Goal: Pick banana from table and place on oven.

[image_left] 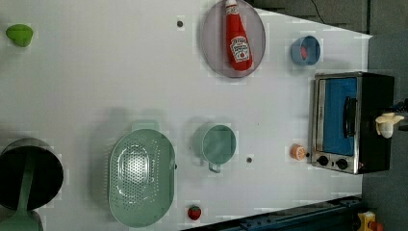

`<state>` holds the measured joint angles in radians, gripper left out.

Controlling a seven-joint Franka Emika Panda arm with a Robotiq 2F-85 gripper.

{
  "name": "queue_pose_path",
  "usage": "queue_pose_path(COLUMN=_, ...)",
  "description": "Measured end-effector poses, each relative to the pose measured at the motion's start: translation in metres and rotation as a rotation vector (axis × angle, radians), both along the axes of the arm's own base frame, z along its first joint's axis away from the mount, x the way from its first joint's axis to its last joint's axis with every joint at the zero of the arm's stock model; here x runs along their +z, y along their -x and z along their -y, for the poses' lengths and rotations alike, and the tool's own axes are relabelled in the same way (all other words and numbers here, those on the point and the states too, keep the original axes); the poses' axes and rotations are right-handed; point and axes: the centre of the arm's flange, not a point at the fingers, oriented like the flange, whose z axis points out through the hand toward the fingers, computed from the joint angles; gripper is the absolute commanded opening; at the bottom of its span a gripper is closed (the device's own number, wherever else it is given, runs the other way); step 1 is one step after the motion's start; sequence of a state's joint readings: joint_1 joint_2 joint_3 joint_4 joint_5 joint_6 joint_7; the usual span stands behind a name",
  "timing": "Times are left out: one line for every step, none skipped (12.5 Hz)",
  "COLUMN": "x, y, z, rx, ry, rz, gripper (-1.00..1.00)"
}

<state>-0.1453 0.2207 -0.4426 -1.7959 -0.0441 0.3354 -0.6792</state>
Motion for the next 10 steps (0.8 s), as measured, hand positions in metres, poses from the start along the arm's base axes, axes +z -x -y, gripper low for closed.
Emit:
queue_pose_path(x=0.016, y=0.000, z=-0.021, rx=0.003, ry=-0.039, rz=-0.006, gripper=1.00)
queue_pose_path(x=0.034, y=-0.002, z=-0.046, rx=-0.014, ry=-0.082, rz=-0.008, gripper=1.00)
queue_pose_path(x=0.056, y=-0.006, z=-0.074, rx=-0.033, ry=-0.086, rz=0.007, gripper=1.00)
queue_pose_path(x=0.079, y=-0.008, z=-0.106, rx=-0.046, ry=-0.083, rz=0.029, gripper=1.00)
queue_pose_path(x=0.107, y=-0.011, z=-0.142, rx=-0.069, ry=-0.073, rz=0.071, gripper=1.00)
queue_pose_path(x=0.136, y=-0.010, z=-0.179, rx=-0.098, ry=-0.068, rz=0.127, gripper=1.00)
queue_pose_path(x=0.162, y=-0.003, z=-0.217, rx=-0.124, ry=-0.065, rz=0.176, gripper=1.00)
queue_pose_path(x=0.187, y=0.008, z=-0.255, rx=-0.158, ry=-0.065, rz=0.216, gripper=1.00)
queue_pose_path(x=0.207, y=0.020, z=-0.289, rx=-0.185, ry=-0.058, rz=0.246, gripper=1.00)
queue_pose_path(x=0.218, y=0.033, z=-0.318, rx=-0.197, ry=-0.054, rz=0.267, gripper=1.00)
